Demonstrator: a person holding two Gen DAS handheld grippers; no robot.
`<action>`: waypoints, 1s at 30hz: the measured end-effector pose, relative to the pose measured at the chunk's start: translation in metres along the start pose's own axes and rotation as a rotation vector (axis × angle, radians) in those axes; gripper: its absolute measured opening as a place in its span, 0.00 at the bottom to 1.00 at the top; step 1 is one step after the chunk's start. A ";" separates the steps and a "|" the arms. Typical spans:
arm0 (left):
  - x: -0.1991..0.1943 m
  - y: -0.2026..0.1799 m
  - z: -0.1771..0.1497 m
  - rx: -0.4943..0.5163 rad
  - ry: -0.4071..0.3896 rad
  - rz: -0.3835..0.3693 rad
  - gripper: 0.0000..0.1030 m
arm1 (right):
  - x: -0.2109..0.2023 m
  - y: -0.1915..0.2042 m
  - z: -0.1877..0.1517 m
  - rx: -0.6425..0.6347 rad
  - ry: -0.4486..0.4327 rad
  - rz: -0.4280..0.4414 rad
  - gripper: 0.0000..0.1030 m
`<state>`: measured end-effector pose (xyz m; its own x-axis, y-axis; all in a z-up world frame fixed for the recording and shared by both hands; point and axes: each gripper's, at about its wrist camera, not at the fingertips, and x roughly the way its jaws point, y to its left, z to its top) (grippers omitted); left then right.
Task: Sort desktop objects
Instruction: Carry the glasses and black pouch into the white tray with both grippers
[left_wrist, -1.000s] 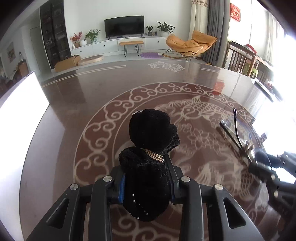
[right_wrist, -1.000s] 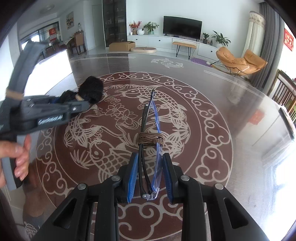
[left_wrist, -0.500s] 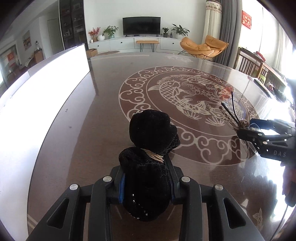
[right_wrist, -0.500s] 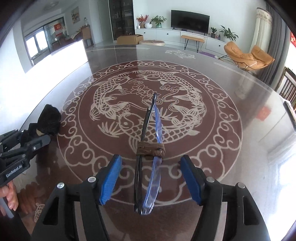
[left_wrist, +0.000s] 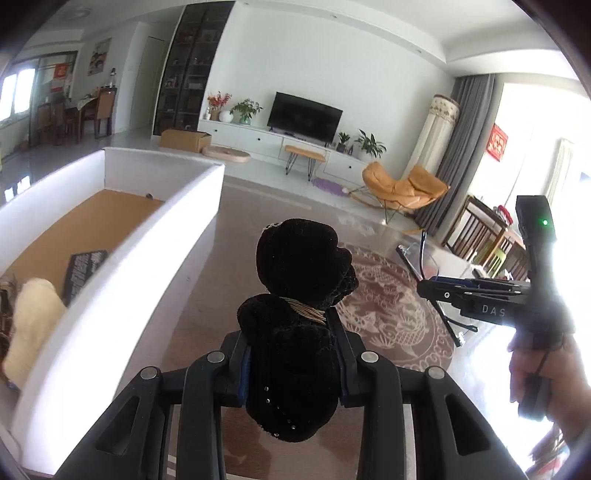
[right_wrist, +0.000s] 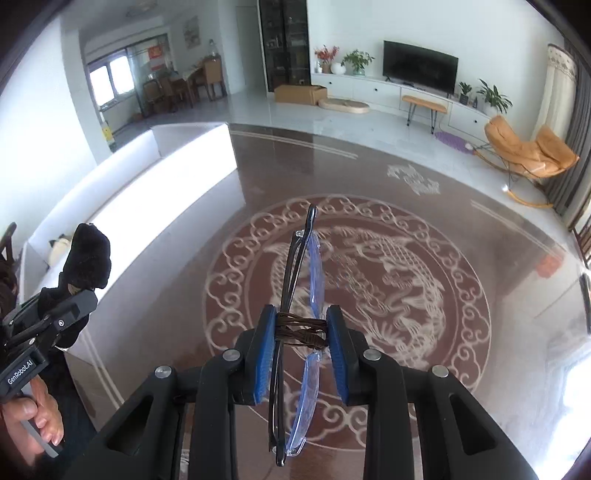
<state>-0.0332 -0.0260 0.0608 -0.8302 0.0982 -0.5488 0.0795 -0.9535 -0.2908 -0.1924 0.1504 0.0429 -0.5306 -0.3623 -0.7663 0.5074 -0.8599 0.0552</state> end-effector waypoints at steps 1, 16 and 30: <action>-0.012 0.013 0.014 -0.024 -0.027 0.012 0.32 | -0.003 0.015 0.016 -0.021 -0.019 0.026 0.28; -0.022 0.234 0.060 -0.248 0.134 0.410 0.33 | 0.110 0.329 0.128 -0.341 0.062 0.431 0.29; -0.046 0.225 0.046 -0.284 0.011 0.591 1.00 | 0.119 0.295 0.132 -0.269 0.099 0.308 0.90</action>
<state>-0.0025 -0.2585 0.0569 -0.5964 -0.4148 -0.6872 0.6645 -0.7354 -0.1328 -0.1957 -0.1939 0.0530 -0.2653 -0.5399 -0.7988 0.7983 -0.5876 0.1321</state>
